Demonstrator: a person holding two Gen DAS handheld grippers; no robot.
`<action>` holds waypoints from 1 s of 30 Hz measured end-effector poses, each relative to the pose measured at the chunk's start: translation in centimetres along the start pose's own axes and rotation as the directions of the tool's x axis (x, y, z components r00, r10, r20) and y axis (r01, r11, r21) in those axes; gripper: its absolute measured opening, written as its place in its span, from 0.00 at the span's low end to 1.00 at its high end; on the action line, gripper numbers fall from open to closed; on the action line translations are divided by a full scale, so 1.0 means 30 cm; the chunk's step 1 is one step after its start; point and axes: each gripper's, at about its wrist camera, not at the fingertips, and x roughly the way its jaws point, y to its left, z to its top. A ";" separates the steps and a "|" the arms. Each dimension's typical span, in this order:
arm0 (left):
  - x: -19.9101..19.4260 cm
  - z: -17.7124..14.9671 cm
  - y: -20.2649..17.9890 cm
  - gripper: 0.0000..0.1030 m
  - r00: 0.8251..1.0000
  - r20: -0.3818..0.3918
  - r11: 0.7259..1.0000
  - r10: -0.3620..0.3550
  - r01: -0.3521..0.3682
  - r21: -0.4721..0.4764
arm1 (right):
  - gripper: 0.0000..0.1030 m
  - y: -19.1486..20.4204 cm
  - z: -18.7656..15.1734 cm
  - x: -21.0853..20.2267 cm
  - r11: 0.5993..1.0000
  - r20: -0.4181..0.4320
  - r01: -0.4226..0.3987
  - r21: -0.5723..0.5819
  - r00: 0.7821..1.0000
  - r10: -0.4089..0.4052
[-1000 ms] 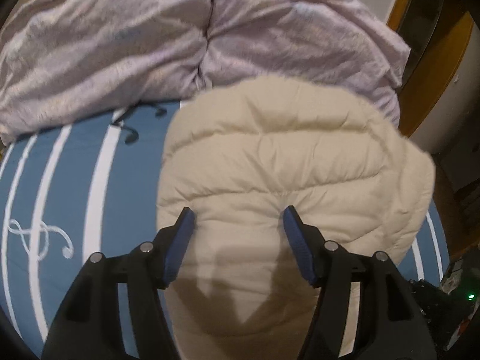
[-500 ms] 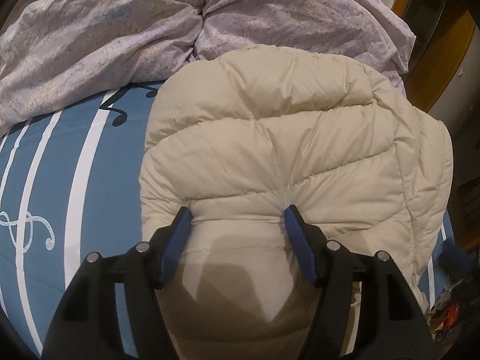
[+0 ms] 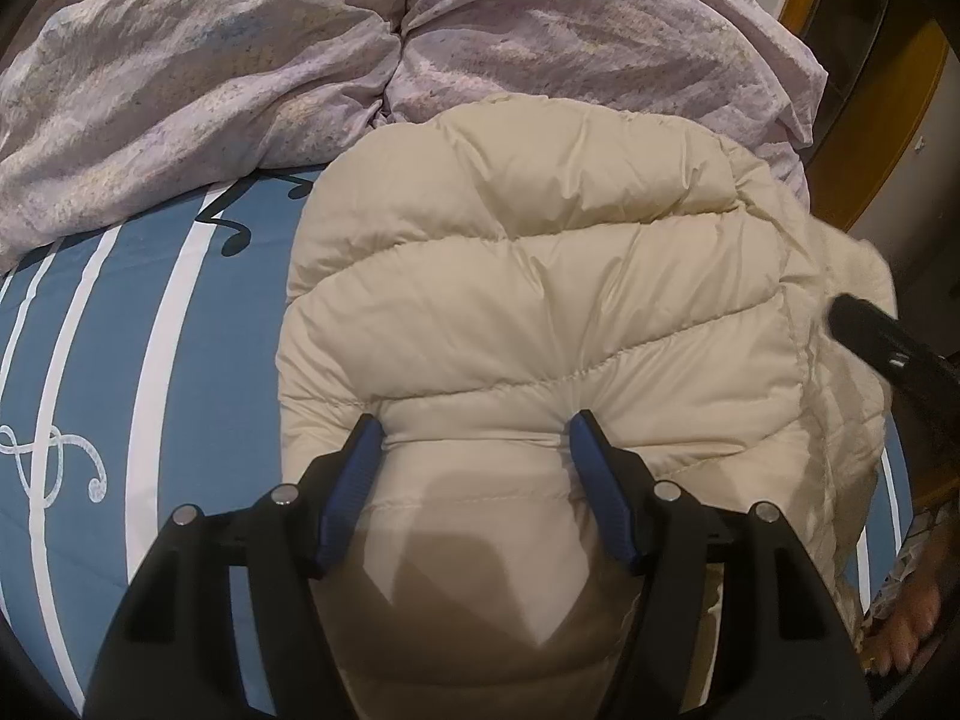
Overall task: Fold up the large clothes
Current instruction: 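Press both open grippers on the folded jacket to smooth it, then grasp the beige jacket bundle edge with both grippers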
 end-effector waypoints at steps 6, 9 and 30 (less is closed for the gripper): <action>-0.026 0.023 0.018 0.63 0.999 0.008 0.999 -0.033 0.034 -0.025 | 0.45 -0.053 -0.061 0.083 0.998 -0.056 0.061 0.009 0.997 -0.061; -0.049 0.069 0.018 0.62 0.999 0.034 0.998 -0.041 0.042 -0.036 | 0.45 -0.060 -0.081 0.098 0.997 -0.060 0.072 0.006 0.996 -0.072; 0.099 0.086 -0.012 0.80 0.987 0.129 0.995 0.094 -0.091 -0.028 | 0.48 -0.091 -0.139 0.151 0.999 -0.022 0.039 0.019 0.999 -0.038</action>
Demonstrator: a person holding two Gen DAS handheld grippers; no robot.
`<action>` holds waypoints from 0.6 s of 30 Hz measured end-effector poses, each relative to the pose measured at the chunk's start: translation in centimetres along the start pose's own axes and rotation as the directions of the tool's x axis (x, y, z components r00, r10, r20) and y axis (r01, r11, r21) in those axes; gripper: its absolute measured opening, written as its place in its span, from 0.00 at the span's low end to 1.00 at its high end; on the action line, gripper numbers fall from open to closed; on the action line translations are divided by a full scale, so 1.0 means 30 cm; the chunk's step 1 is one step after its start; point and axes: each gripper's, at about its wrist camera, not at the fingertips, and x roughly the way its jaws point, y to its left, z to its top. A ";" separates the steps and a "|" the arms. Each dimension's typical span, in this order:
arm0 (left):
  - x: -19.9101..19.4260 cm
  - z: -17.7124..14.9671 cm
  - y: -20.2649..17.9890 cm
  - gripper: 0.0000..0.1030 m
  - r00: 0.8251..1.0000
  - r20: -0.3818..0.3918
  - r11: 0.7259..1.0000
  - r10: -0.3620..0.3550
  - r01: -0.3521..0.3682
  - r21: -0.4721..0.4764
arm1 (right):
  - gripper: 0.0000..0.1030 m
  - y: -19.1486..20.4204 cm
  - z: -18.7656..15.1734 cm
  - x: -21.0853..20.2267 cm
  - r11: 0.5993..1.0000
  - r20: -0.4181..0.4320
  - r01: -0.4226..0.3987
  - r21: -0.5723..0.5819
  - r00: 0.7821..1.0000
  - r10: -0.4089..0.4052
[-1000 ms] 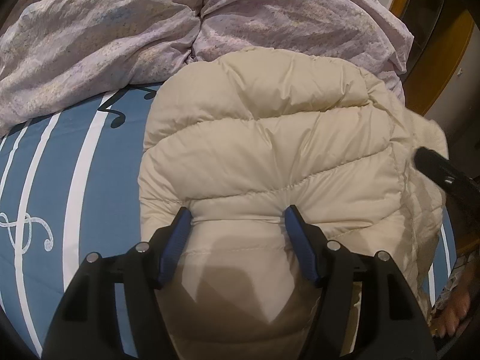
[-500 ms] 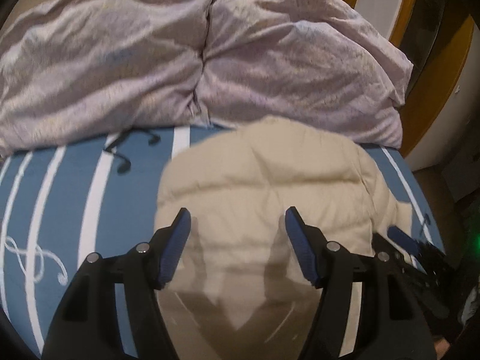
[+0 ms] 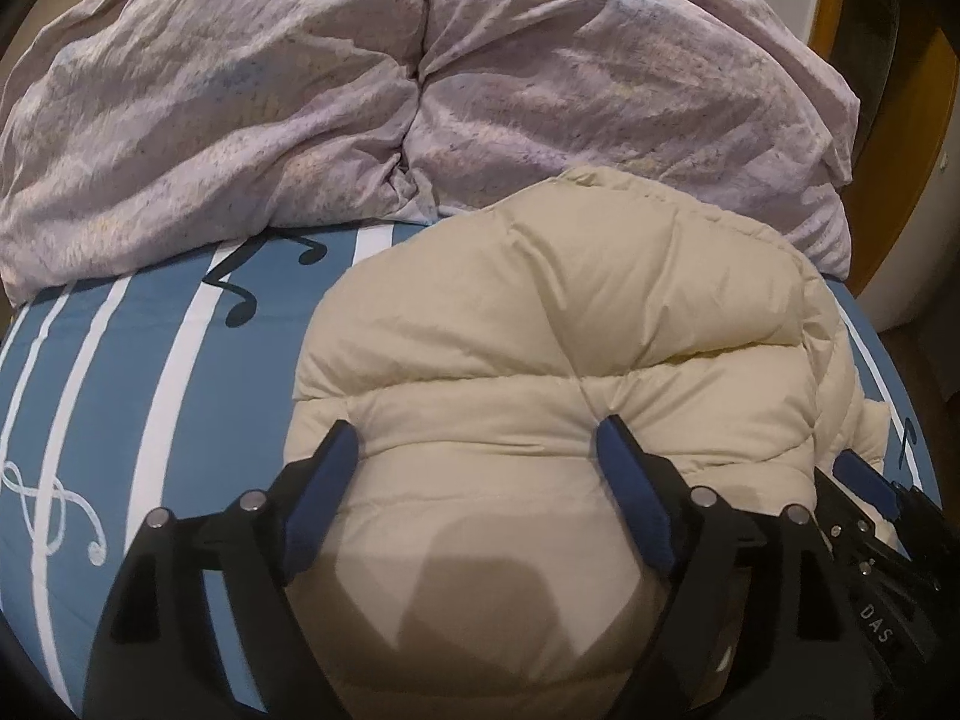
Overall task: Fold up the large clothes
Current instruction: 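Grasp the beige jacket bundle edge with both grippers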
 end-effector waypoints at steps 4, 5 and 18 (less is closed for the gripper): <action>0.007 -0.014 -0.005 0.82 1.000 0.024 1.000 0.008 -0.008 0.004 | 0.48 -0.002 -0.006 0.004 1.000 0.004 0.000 0.001 1.000 0.000; 0.010 -0.015 -0.007 0.82 1.000 0.027 1.000 0.010 -0.010 0.003 | 0.48 0.000 -0.009 0.005 1.000 0.006 0.002 0.000 1.000 -0.002; 0.041 -0.025 -0.006 0.86 0.999 0.043 1.000 0.025 -0.025 -0.009 | 0.48 0.004 -0.016 0.012 1.000 0.020 0.007 -0.002 1.000 -0.007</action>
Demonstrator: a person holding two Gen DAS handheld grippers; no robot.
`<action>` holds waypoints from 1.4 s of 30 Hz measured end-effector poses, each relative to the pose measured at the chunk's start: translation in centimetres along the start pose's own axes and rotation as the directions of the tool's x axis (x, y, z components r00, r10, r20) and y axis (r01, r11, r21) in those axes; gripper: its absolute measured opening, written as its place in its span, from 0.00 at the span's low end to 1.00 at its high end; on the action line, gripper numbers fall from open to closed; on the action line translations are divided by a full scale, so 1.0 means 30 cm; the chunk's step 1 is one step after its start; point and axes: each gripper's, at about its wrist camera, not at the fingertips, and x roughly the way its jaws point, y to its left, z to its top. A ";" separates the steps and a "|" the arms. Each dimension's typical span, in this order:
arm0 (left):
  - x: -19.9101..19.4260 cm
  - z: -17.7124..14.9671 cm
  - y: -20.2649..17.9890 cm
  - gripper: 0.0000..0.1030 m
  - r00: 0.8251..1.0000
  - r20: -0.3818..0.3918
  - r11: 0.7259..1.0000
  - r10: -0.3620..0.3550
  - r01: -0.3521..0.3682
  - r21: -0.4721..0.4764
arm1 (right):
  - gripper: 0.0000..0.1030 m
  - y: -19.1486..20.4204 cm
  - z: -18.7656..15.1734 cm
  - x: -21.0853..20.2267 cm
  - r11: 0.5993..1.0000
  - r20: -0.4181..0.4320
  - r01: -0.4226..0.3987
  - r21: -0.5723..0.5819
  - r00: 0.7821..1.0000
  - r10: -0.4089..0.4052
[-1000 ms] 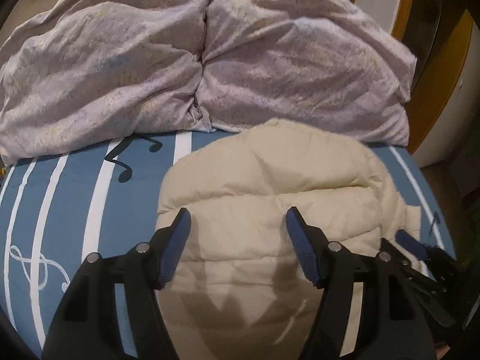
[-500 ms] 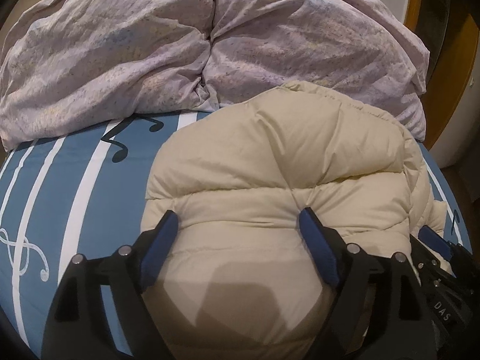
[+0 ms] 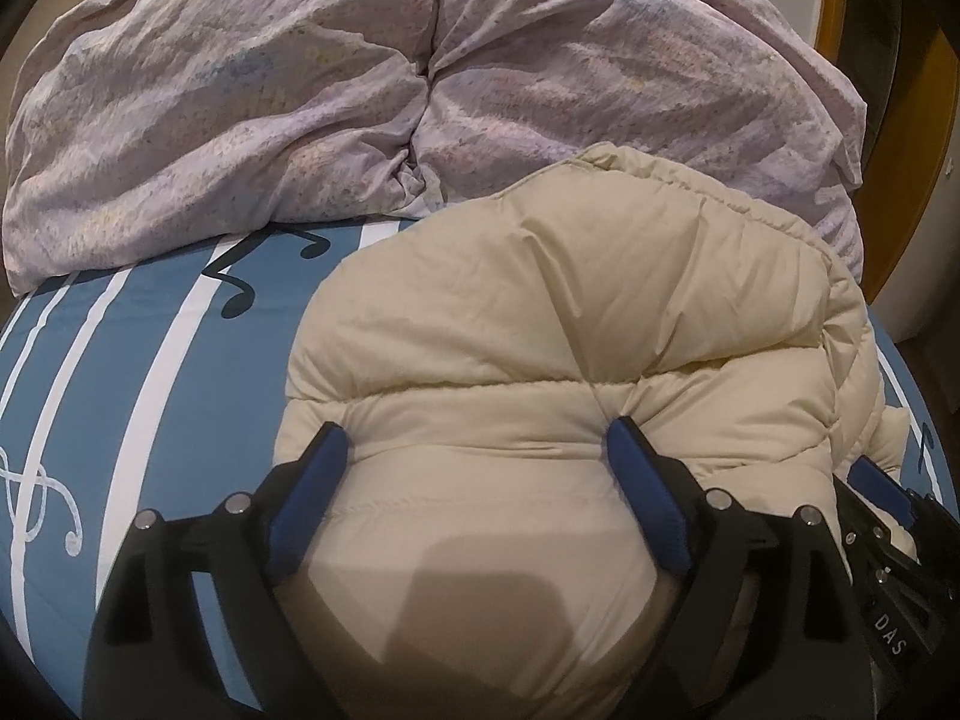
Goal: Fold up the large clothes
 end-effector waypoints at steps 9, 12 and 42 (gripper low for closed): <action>0.010 -0.002 0.002 0.87 1.000 -0.001 1.000 0.009 -0.009 -0.011 | 0.48 0.003 0.002 0.011 1.000 0.010 0.008 -0.009 1.000 -0.008; 0.015 -0.002 0.005 0.88 1.000 0.001 1.000 0.005 -0.005 -0.015 | 0.49 0.004 0.002 0.011 1.000 0.011 0.010 -0.010 1.000 -0.010; -0.065 0.022 0.074 0.89 0.995 -0.071 0.995 -0.067 0.061 -0.085 | 0.68 -0.047 0.069 -0.032 0.997 -0.110 -0.052 0.054 0.992 0.058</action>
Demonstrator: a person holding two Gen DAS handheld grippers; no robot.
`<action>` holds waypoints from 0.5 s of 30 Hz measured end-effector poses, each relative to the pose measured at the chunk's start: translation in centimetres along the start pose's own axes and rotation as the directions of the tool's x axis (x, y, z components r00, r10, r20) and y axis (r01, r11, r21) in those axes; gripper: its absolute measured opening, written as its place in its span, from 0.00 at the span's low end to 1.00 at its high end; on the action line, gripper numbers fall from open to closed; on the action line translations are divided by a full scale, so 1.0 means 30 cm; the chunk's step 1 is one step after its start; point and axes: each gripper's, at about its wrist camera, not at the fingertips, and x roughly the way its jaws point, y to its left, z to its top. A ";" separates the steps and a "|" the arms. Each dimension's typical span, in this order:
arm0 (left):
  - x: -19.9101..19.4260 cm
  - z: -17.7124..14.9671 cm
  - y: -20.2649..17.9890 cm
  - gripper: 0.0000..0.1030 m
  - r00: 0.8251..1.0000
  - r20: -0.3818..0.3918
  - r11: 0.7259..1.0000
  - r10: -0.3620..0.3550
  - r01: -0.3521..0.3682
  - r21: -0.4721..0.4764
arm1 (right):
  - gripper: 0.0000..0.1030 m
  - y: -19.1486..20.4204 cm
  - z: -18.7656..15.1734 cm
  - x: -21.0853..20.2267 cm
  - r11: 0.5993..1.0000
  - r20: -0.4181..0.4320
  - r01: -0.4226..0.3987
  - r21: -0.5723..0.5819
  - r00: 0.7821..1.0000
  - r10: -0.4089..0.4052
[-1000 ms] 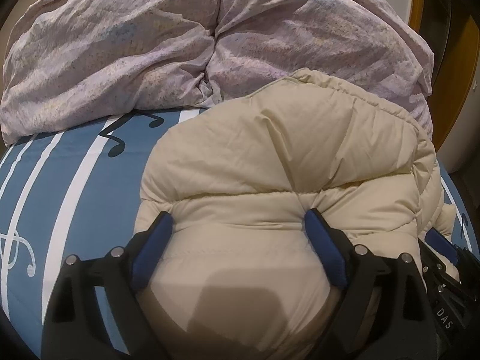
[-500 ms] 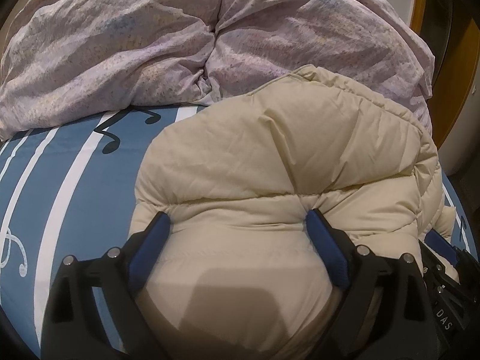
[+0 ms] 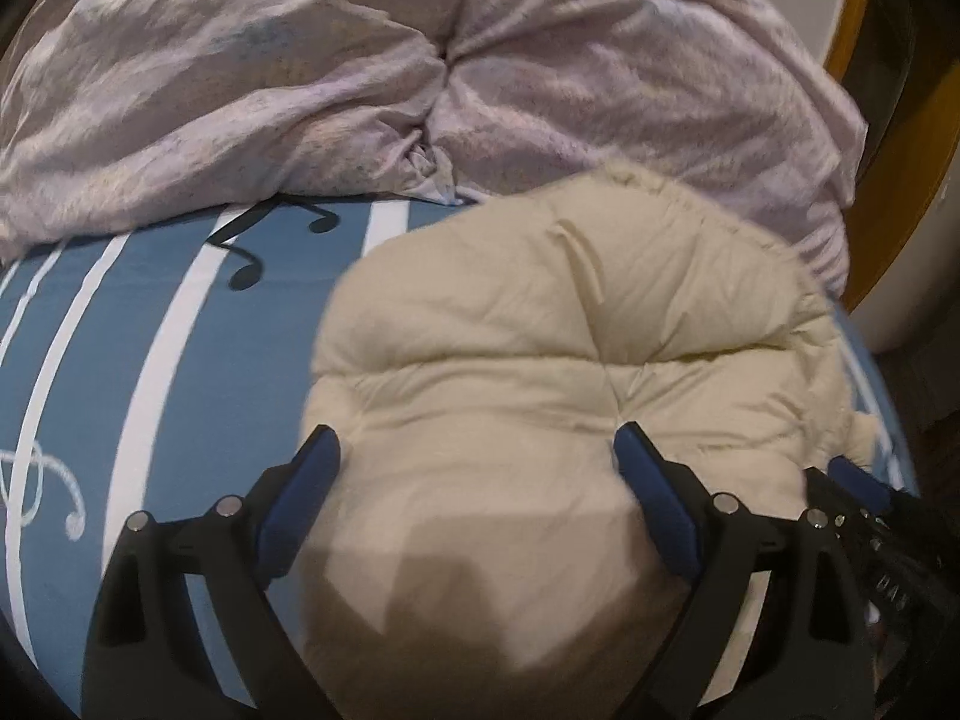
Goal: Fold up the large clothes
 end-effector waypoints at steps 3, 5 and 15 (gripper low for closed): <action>-0.069 -0.007 0.050 0.89 1.000 0.011 1.000 -0.011 0.011 -0.019 | 0.92 -0.047 0.005 -0.067 0.999 0.019 -0.021 0.043 1.000 0.020; -0.102 -0.014 0.098 0.89 1.000 0.006 0.999 -0.019 0.020 -0.045 | 0.94 -0.086 0.004 -0.087 0.997 0.009 -0.031 0.073 0.999 0.031; -0.076 -0.056 0.208 0.89 0.989 -0.089 0.985 -0.115 0.102 -0.141 | 0.95 -0.248 -0.050 0.018 0.916 -0.144 -0.224 0.332 0.948 0.284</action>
